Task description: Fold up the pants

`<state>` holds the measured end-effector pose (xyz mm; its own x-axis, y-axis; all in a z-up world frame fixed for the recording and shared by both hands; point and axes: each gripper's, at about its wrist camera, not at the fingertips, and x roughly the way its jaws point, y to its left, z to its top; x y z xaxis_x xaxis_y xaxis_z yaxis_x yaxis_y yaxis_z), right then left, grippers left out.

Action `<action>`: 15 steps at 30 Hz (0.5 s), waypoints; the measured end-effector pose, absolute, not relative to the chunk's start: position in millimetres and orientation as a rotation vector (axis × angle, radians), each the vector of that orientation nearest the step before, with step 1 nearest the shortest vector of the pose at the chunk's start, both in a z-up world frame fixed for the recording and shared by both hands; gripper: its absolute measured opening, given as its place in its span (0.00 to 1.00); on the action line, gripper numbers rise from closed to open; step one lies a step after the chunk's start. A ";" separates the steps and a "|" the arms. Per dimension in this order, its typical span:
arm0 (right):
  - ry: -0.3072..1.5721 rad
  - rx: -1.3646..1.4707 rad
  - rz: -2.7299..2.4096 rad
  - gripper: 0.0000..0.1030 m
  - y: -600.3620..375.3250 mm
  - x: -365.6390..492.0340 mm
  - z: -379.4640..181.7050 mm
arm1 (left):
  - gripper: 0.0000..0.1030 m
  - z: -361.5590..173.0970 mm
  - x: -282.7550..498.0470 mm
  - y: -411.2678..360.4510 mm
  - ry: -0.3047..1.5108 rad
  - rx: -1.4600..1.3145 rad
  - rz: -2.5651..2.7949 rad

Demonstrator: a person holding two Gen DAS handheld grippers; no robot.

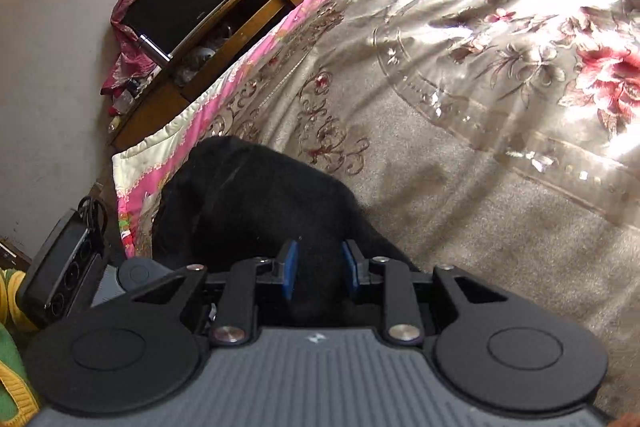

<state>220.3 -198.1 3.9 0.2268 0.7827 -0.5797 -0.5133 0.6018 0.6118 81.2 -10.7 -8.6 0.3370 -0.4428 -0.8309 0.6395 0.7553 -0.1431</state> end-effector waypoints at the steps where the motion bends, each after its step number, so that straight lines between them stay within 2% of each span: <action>1: 0.995 0.364 0.908 0.31 -200.6 234.2 -0.7 | 0.29 -8.3 81.0 -11.2 1.010 0.218 -0.708; 7: 1.202 0.442 1.054 0.34 -183.5 262.8 -37.4 | 0.29 -9.2 83.2 -5.0 1.036 0.181 -0.691; 12: 1.240 0.453 1.200 0.37 -179.2 245.8 -24.7 | 0.29 -13.0 95.6 -5.9 1.051 0.161 -0.695; 15: 1.225 0.398 1.272 0.46 -167.9 231.5 -10.2 | 0.30 -17.0 101.2 -5.7 1.062 0.145 -0.696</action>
<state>231.5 -167.9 -10.2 -0.1774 0.8665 -0.4666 -0.4984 0.3297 0.8018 101.2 -5.7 -17.0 0.2981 -0.4539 -0.8397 0.5885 0.7800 -0.2127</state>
